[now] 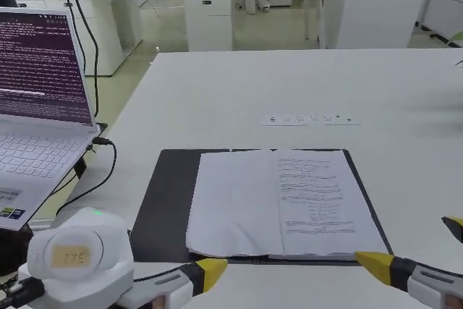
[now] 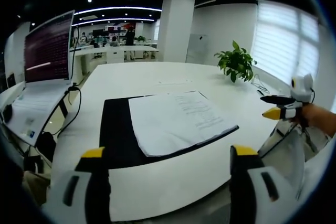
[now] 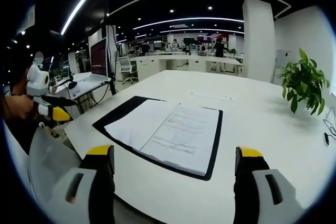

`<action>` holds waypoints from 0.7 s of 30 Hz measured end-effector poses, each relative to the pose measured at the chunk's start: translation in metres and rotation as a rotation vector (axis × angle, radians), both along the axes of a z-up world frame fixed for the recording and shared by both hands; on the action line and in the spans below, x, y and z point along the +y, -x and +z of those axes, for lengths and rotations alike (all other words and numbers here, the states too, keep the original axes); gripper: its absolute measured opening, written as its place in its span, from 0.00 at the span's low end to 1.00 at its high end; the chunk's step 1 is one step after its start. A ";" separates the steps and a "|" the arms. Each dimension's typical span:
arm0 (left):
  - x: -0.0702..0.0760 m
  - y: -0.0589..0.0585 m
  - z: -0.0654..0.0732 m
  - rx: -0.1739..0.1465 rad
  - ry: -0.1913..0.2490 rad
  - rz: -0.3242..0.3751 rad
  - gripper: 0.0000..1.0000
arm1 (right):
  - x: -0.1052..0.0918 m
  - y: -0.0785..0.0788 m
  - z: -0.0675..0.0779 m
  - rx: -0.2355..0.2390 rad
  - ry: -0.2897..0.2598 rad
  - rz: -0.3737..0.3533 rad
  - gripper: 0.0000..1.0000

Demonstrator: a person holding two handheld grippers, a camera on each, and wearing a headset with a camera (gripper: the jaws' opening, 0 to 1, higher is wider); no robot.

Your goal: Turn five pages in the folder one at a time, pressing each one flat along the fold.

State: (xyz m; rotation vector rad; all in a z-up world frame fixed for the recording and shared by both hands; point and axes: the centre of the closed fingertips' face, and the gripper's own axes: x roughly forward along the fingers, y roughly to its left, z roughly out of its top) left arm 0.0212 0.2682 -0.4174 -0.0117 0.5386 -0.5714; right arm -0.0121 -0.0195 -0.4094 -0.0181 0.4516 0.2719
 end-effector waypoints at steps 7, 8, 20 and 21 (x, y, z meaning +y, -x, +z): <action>-0.013 -0.009 -0.008 0.021 -0.017 -0.013 0.95 | -0.003 -0.005 -0.003 0.008 -0.012 0.017 0.93; -0.015 -0.010 -0.009 0.023 -0.019 -0.015 0.95 | -0.004 -0.005 -0.004 0.009 -0.017 0.017 0.93; -0.064 -0.030 -0.023 0.035 -0.057 -0.124 0.90 | -0.020 -0.003 -0.007 0.011 -0.053 -0.013 0.90; -0.069 -0.032 -0.025 0.034 -0.058 -0.137 0.90 | -0.021 -0.003 -0.007 0.010 -0.059 -0.015 0.90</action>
